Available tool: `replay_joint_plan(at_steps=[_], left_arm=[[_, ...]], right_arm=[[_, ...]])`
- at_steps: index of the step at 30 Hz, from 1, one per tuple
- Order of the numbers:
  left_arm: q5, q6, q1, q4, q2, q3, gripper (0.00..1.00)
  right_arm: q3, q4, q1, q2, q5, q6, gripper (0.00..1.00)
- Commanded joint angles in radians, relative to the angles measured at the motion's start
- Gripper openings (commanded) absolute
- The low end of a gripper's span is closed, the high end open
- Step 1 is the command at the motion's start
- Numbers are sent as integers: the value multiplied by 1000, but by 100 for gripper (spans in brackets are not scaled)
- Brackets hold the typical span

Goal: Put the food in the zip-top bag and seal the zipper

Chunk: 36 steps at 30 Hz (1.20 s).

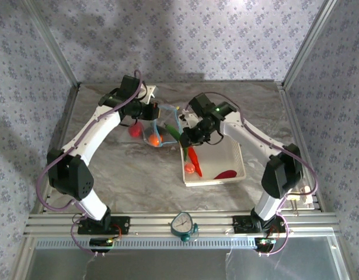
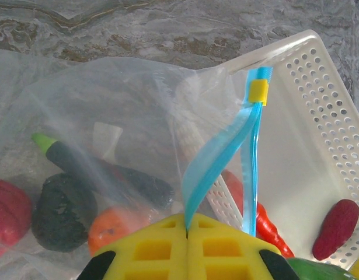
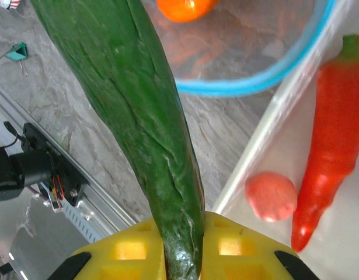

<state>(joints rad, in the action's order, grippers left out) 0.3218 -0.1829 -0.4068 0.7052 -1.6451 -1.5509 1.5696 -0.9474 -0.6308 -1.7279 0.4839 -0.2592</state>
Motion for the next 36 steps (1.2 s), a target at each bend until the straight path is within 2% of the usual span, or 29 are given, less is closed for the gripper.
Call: replay_joint_plan(at_steps=[1, 8, 19, 24, 27, 32, 36], left_arm=[[3, 17, -13, -7, 19, -3, 3], [10, 21, -15, -2, 22, -8, 3], [16, 20, -15, 2, 21, -14, 3], [18, 17, -16, 6, 15, -14, 3], [20, 16, -16, 3, 15, -14, 3], [21, 17, -17, 7, 17, -22, 3], [9, 20, -15, 16, 17, -31, 3]], right_arm=[[81, -14, 11, -75, 20, 13, 17], [179, 41, 10, -201, -47, -43, 17], [205, 267, -10, -247, -200, -162, 19], [245, 293, -17, -279, -210, -188, 21], [262, 297, -27, -293, -244, -193, 30], [280, 295, -36, -308, -255, -193, 35], [274, 283, -39, -291, -272, -184, 43]])
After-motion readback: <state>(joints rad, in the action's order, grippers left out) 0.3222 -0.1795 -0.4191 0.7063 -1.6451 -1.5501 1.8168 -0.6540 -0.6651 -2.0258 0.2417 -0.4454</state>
